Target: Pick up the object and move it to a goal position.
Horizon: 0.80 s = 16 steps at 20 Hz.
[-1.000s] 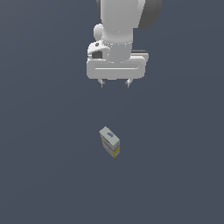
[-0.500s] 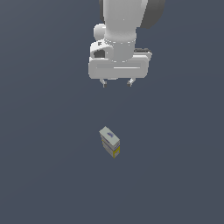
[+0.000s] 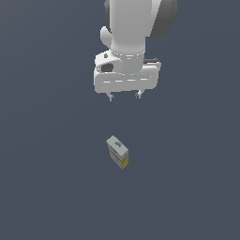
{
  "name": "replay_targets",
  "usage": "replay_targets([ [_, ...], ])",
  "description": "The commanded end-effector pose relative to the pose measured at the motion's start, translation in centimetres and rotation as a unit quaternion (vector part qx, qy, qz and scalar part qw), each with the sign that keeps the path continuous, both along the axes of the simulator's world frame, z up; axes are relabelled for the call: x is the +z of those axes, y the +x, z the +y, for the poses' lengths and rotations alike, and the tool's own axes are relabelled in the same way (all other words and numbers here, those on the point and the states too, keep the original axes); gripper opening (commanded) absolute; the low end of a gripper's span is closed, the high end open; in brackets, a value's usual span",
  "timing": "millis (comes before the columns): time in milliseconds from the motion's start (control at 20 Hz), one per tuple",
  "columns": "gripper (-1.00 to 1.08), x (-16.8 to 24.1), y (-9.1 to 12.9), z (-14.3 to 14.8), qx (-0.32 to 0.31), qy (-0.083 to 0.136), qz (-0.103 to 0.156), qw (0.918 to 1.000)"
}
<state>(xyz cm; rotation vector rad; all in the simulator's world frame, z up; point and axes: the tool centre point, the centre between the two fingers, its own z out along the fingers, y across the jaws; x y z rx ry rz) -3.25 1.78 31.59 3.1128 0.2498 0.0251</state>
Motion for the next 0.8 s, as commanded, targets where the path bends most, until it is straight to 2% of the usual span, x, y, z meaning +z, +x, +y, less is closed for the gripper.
replay_targets([
  [0, 1.0, -0.6, 0.9, -0.1, 0.021, -0.001, 0.001, 0.9998],
  [350, 1.0, -3.0, 4.1, -0.6, 0.102, -0.002, 0.005, 0.9948],
  [750, 1.0, -6.6, 7.8, -1.4, 0.199, 0.0, 0.009, 0.98],
])
